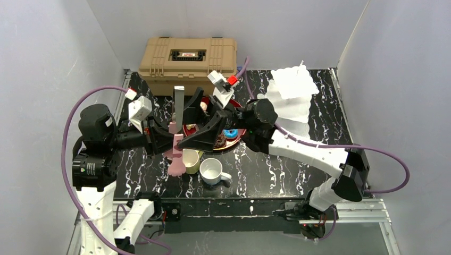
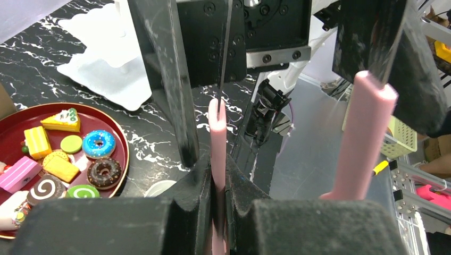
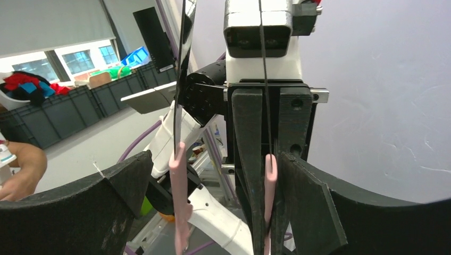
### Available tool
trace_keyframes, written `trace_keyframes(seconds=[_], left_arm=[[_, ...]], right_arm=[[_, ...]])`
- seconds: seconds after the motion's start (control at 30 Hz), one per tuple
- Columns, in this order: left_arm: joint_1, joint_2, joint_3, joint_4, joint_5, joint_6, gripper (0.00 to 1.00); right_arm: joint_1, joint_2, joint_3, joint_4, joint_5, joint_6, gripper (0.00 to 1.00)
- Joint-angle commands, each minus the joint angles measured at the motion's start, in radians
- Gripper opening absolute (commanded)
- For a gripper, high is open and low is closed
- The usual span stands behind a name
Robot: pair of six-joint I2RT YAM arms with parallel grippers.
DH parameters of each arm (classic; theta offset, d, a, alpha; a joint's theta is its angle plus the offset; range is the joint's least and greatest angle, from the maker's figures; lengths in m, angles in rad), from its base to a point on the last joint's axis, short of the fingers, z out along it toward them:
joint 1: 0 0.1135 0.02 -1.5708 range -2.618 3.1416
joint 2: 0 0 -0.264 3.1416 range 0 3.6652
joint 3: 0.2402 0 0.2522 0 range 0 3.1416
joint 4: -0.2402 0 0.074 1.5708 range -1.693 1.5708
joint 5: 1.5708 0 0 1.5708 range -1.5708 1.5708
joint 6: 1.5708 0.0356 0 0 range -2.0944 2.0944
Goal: Serve the afternoon tea
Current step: Pick up the clamp from the tray.
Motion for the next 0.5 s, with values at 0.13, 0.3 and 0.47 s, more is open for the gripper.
trace_keyframes(seconds=[0.13, 0.3, 0.47], left_arm=[[-0.002, 0.007, 0.026, -0.005, 0.011, -0.007, 0.0], [-0.001, 0.004, 0.034, -0.004, 0.008, -0.007, 0.0], [-0.001, 0.006, 0.038, -0.004, 0.003, -0.01, 0.0]], right_arm=[[0.038, 0.068, 0.061, 0.102, 0.013, 0.021, 0.98], [0.038, 0.077, 0.059, 0.143, 0.005, 0.05, 0.82], [0.038, 0.054, 0.055, 0.071, 0.021, 0.001, 0.64]])
